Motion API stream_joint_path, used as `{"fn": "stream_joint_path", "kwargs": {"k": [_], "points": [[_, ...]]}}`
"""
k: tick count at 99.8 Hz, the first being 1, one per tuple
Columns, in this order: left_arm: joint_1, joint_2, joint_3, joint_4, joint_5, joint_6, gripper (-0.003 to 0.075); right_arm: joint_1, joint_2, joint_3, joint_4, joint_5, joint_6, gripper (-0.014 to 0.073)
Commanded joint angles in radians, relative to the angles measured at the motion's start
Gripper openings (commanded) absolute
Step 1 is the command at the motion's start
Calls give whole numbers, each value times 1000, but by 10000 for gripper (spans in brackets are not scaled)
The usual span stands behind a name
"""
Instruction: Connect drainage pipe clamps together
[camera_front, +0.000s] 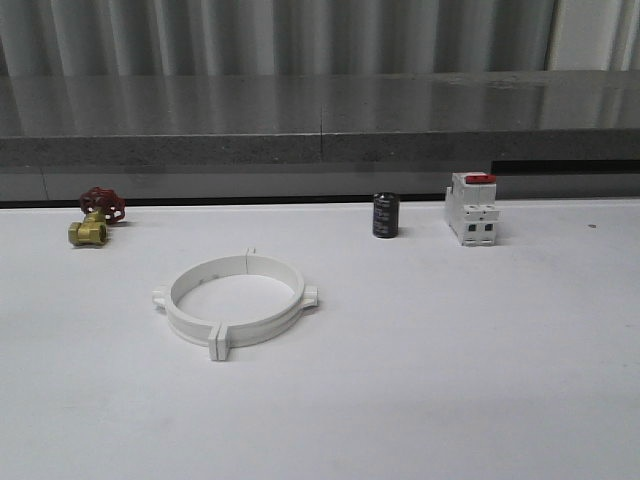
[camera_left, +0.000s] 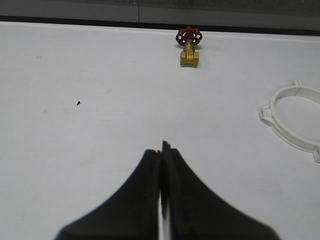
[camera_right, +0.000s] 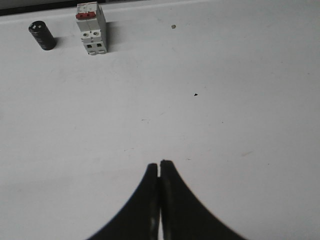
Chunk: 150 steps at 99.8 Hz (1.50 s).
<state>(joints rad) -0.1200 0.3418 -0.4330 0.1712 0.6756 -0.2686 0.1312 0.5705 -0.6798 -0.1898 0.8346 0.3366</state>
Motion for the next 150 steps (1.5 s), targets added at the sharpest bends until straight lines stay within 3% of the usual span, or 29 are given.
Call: {"fn": "stream_joint_path", "kwargs": {"k": [1,15,28,41,54,78,106,127,150], "points": [[-1,6,-23,5,-67,-4,-20,-8,2,-26,-22,-58,-6,-67],[-1,6,-23,5,-67,-4,-20,-8,-1,-12,-22,-110,-8,-67],[-1,6,-23,5,-67,-4,-21,-8,-40,35,-17,-256,-46,-67],[-1,6,-23,5,-67,-4,-20,-8,-120,122,60,-424,-183,-67],[-1,6,-23,5,-67,-4,-20,-22,-208,210,140,-495,-286,-67],[-1,6,-23,5,-67,-4,-21,-142,-407,368,174,-563,-288,-67],[-1,6,-23,5,-67,-4,-20,-151,-601,563,190,-718,-285,-67],[-1,6,-23,5,-65,-4,-20,-151,-600,692,237,-885,-277,-67],[-1,6,-23,5,-65,-4,-20,-151,-600,689,238,-889,-276,-67]]}}
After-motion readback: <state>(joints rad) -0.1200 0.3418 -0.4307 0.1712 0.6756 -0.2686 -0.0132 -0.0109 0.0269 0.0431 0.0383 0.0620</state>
